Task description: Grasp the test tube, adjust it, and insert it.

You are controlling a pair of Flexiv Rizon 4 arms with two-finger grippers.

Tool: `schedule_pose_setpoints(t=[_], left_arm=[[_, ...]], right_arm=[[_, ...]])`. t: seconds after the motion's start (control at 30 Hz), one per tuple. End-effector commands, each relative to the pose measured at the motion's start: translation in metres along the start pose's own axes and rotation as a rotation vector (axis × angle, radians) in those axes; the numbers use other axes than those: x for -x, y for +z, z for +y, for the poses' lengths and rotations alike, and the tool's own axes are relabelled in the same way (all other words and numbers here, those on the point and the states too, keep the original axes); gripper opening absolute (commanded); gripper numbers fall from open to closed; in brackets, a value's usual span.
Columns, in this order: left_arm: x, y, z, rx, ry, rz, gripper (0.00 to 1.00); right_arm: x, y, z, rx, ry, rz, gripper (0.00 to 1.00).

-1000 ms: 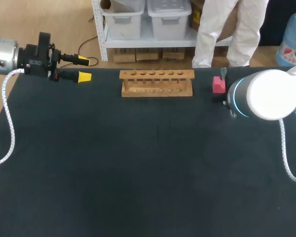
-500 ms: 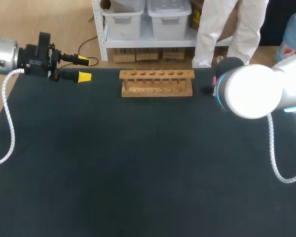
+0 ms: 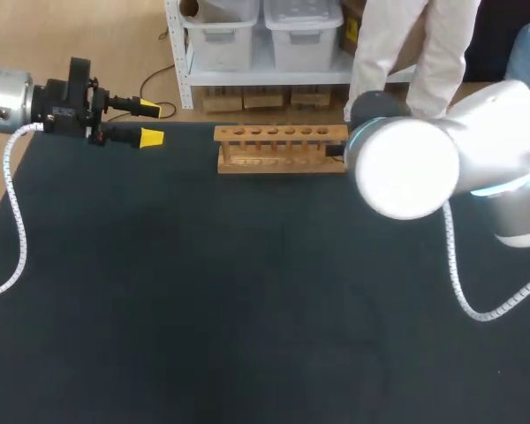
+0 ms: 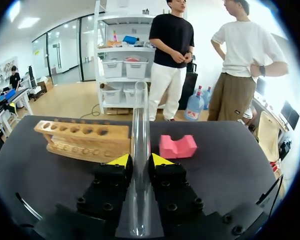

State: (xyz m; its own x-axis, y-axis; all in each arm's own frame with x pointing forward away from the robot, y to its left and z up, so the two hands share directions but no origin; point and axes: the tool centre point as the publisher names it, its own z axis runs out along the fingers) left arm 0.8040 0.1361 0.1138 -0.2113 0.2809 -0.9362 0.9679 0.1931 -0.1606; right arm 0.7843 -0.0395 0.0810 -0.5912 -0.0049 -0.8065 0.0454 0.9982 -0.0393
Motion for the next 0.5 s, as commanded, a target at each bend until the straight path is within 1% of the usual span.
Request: schedule_pose_setpoints(t=[0.03,0.3,0.5], left_arm=[[-0.001,0.000,0.000,0.000,0.002,-0.002,1.00],[-0.001,0.000,0.000,0.000,0.002,-0.002,1.00],[-0.001,0.000,0.000,0.000,0.002,-0.002,1.00]], right_arm=[[0.003,0.013,0.017,0.015,0.006,-0.011,0.00],[0.008,0.023,0.046,0.056,-0.016,-0.015,0.00],[0.009,0.025,0.062,0.080,-0.017,-0.012,0.00]])
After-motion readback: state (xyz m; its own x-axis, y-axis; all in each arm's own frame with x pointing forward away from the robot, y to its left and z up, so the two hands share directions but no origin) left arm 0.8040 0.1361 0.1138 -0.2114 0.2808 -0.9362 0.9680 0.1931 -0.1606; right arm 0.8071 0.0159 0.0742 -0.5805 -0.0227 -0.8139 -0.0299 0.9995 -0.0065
